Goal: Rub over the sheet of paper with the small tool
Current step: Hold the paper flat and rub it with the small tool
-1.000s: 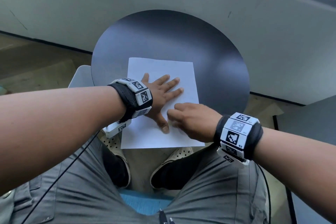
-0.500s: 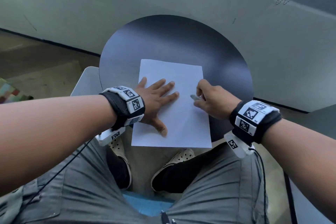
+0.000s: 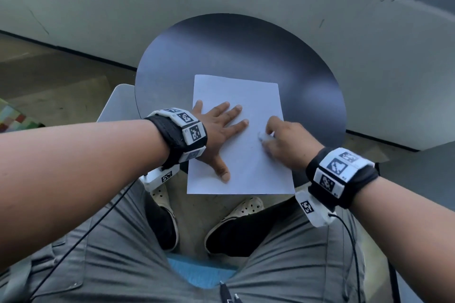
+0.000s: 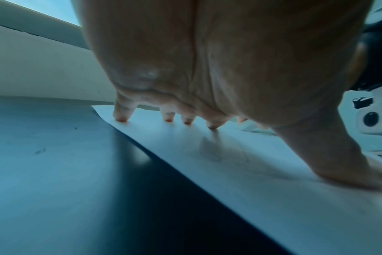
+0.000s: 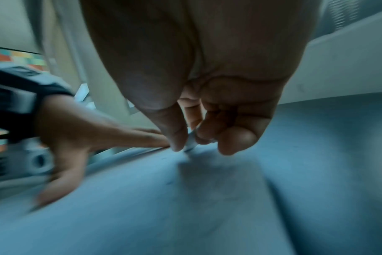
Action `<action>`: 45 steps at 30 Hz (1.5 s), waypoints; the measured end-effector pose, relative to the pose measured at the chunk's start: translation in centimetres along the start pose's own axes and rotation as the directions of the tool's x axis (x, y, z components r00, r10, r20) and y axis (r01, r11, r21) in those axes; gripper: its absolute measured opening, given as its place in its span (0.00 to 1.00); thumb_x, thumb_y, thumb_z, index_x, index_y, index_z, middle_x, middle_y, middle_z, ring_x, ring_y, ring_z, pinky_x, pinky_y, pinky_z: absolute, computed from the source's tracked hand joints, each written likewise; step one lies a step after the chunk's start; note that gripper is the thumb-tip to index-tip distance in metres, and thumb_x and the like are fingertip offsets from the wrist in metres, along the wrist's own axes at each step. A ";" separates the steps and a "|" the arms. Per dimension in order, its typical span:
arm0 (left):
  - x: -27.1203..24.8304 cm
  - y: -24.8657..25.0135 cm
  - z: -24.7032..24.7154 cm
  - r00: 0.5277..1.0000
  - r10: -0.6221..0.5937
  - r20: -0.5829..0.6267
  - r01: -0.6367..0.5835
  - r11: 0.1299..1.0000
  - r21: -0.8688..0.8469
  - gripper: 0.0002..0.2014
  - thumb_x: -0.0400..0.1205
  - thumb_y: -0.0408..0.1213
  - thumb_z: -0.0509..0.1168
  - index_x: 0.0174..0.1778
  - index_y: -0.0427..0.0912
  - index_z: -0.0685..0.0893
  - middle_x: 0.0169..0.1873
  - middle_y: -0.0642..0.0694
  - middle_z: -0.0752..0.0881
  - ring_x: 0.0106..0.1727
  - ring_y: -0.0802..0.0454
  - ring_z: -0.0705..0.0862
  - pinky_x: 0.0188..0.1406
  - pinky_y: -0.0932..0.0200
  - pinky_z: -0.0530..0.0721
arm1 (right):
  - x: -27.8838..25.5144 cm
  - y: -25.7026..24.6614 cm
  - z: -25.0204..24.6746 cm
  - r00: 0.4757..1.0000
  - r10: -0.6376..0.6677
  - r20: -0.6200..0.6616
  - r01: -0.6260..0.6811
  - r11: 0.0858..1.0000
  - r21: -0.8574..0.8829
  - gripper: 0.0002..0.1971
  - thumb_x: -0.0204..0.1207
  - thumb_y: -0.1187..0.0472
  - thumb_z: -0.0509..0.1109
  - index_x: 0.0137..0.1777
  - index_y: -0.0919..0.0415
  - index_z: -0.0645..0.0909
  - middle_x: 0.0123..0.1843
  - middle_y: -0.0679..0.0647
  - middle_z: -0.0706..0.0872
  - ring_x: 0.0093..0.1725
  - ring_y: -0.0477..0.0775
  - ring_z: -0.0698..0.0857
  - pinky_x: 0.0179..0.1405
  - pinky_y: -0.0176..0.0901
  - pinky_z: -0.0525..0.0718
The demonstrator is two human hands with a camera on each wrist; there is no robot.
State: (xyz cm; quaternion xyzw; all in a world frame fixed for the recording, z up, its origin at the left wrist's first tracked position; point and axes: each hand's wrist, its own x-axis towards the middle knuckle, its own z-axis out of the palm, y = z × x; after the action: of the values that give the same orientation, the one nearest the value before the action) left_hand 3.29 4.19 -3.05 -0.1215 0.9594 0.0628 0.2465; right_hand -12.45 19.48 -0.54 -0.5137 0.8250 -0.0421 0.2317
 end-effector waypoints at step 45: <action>0.2 0.5 0.1 0.999 -0.021 0.025 0.020 0.999 0.043 0.72 0.52 0.87 0.60 0.82 0.57 0.28 0.82 0.49 0.25 0.84 0.44 0.30 0.75 0.19 0.49 | -2.9 -1.5 2.0 0.855 -0.468 0.225 0.515 0.818 -0.256 0.03 0.82 0.56 0.61 0.50 0.52 0.68 0.45 0.47 0.76 0.44 0.53 0.74 0.40 0.48 0.70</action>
State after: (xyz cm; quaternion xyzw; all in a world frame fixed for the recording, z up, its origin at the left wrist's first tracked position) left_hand 3.00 4.66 -3.20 -0.1254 0.9560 0.0412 0.2620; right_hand -9.29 21.58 -0.86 -0.7407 0.6402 0.0675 0.1923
